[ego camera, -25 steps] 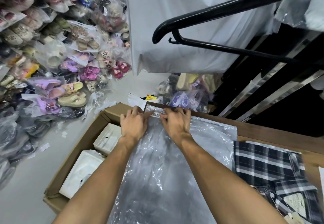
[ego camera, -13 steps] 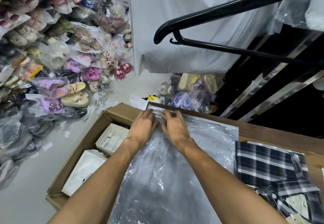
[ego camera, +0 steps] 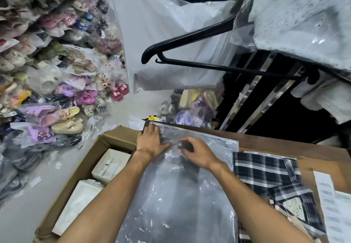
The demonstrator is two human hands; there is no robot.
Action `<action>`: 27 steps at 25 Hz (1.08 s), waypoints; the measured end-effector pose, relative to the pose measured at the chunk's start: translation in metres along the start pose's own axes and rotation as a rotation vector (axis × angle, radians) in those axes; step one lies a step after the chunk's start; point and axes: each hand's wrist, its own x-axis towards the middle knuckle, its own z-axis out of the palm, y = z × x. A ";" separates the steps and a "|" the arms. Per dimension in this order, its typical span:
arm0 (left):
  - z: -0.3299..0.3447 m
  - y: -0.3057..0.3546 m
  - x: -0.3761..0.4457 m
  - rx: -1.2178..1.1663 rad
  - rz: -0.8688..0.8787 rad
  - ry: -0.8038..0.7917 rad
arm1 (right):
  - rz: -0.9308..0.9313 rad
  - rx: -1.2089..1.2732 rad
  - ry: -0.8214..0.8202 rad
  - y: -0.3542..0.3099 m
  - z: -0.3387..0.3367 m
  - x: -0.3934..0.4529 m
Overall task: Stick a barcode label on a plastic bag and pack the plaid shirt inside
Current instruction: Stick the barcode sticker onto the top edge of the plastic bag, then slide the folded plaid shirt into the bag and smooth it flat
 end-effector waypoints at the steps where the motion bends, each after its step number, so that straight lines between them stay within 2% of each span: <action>1: 0.000 0.001 -0.001 -0.016 -0.003 -0.002 | 0.005 -0.079 -0.001 0.010 -0.004 -0.012; 4: 0.006 0.022 -0.015 -0.056 0.011 0.112 | 0.044 -0.343 -0.005 0.034 -0.017 -0.052; 7: 0.025 0.065 -0.051 -0.159 0.040 0.166 | 0.026 -0.433 -0.044 0.046 -0.014 -0.079; 12: 0.050 0.141 -0.109 -0.070 -0.112 -0.061 | 0.044 -0.153 0.010 0.052 -0.023 -0.102; 14: 0.051 0.151 -0.115 -0.015 -0.120 -0.128 | 0.043 -0.191 0.029 0.062 -0.042 -0.119; 18: 0.043 0.150 -0.117 0.055 -0.113 -0.161 | 0.086 -0.358 0.061 0.102 -0.093 -0.169; 23: 0.034 0.149 -0.134 -0.032 -0.075 -0.259 | 0.239 -0.464 0.015 0.139 -0.115 -0.214; 27: 0.029 0.147 -0.144 0.193 0.037 -0.293 | 0.246 -0.488 -0.059 0.153 -0.106 -0.222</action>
